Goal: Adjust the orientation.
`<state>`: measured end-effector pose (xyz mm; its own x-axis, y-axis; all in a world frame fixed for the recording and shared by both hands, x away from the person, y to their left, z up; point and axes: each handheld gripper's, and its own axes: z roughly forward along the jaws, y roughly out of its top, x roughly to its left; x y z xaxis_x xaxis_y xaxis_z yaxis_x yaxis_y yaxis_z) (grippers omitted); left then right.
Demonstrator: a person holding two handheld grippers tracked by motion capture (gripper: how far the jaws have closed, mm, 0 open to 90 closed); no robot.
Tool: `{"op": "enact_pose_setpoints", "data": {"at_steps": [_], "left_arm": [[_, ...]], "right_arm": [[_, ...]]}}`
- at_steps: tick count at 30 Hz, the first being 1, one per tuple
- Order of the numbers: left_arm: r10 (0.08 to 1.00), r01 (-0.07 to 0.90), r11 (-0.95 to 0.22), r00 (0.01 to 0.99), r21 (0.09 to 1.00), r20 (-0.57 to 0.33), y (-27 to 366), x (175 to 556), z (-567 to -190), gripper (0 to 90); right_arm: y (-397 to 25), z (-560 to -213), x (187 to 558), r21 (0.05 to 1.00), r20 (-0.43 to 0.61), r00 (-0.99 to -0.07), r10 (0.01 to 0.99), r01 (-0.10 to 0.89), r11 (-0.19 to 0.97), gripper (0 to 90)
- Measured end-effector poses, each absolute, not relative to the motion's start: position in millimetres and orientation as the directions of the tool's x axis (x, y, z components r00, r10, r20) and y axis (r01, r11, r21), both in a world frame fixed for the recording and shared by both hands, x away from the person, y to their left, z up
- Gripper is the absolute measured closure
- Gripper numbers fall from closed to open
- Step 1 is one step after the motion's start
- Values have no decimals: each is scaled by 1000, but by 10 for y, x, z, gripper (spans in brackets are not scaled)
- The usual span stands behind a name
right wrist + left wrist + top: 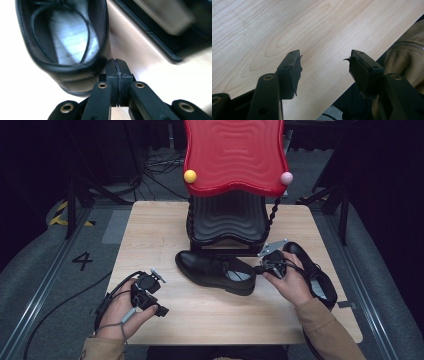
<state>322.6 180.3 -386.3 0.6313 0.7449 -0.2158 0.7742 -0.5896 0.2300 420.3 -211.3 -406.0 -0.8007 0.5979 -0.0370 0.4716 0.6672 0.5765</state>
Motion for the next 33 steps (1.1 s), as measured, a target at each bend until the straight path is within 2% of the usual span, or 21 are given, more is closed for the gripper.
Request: {"op": "enact_pose_setpoints", "data": {"at_steps": [4, 7, 12, 16, 20, 26, 30, 33], "left_arm": [[742, 771, -593, 635, 231, -216, 1785, 3245, -3864, 435], [735, 766, -601, 642, 230, -216, 1758, 3261, -3867, 434], [736, 766, -604, 642, 221, -213, 1733, 3259, -3879, 434], [736, 766, -603, 642, 221, -215, 1748, 3240, -3881, 434], [743, 773, -594, 633, 223, -218, 1783, 3218, -3885, 432], [754, 783, -578, 620, 230, -216, 1843, 3192, -3878, 432], [758, 788, -573, 614, 226, -218, 1857, 3178, -3887, 431], [758, 789, -573, 613, 223, -221, 1860, 3180, -3895, 431]], "right_arm": [[-2246, -3952, 4193, 606, -14, -790, 612, 480, 634, 826], [-2304, -3830, 4131, 628, 14, -809, 587, 464, 625, 797], [-2148, -3629, 3944, 650, 24, -888, 458, 362, 668, 706], [-1958, -3703, 3899, 628, 20, -926, 378, 306, 715, 665], [-1819, -3840, 3939, 610, 21, -938, 345, 285, 739, 635], [-1656, -3997, 3975, 588, 6, -953, 303, 249, 770, 662], [-1573, -4031, 3979, 559, -46, -956, 291, 216, 800, 795], [-1511, -3994, 3934, 545, -64, -964, 258, 183, 818, 841]]}}
